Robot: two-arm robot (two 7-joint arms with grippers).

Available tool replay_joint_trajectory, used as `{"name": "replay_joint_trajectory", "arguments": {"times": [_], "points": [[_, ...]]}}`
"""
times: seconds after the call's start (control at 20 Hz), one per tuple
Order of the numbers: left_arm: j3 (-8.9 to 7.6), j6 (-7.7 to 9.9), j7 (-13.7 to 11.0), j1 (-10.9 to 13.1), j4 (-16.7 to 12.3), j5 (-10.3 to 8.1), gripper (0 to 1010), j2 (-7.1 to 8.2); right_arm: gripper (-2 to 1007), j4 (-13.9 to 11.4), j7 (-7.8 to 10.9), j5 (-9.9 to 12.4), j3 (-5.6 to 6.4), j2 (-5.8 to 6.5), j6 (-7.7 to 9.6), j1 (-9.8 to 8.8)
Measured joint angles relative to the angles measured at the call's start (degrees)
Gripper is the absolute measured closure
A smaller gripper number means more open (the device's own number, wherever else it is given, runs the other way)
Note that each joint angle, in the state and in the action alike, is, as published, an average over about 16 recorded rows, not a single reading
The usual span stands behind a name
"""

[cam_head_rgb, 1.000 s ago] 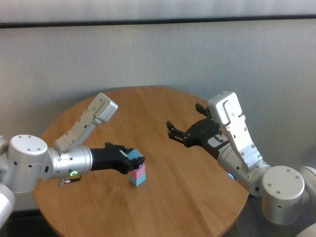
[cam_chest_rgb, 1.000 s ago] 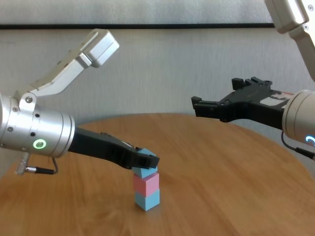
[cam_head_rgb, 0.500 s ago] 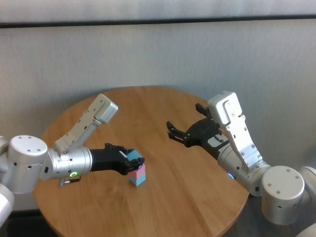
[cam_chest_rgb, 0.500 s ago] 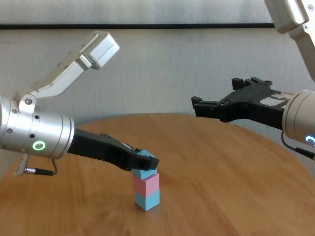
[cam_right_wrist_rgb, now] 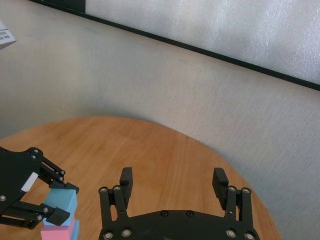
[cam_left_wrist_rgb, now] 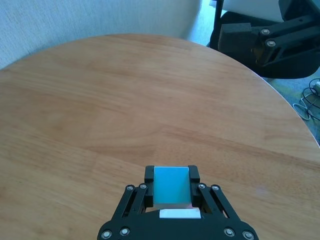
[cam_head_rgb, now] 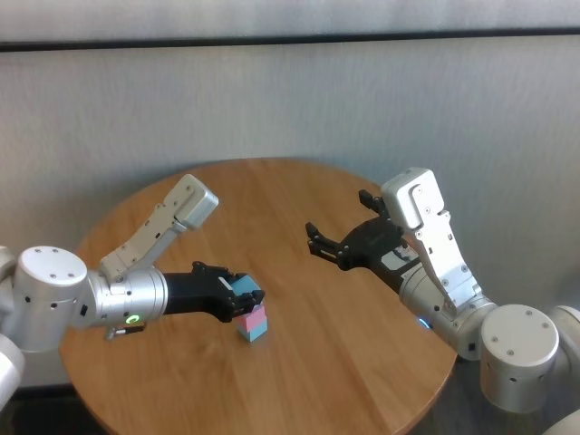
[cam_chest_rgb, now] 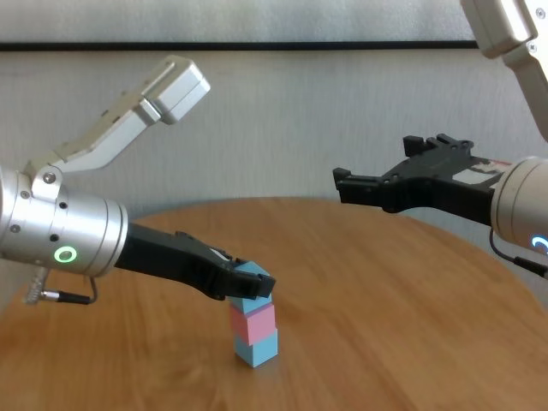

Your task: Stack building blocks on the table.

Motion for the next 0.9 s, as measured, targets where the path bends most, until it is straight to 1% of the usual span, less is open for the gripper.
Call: {"name": "replay_joint_trajectory", "arguments": {"times": [0.25,0.45,0.65,0.9], "points": [[-0.01,-0.02,0.04,0.00,0.02,0.05,597,-0.01,0,0.00,0.00,0.00,0.00,0.00,0.00,0.00],[-0.19,0.14,0.11,0.13,-0.05,-0.03,543,-0.09,0,0.00,0.00,0.00,0.00,0.00,0.00,0.00],[-0.33,0.27,0.17,0.23,-0.11,-0.10,449,-0.16,0,0.00,0.00,0.00,0.00,0.00,0.00,0.00],[-0.47,0.36,0.21,0.32,-0.18,-0.20,289,-0.21,0,0.00,0.00,0.00,0.00,0.00,0.00,0.00]]}}
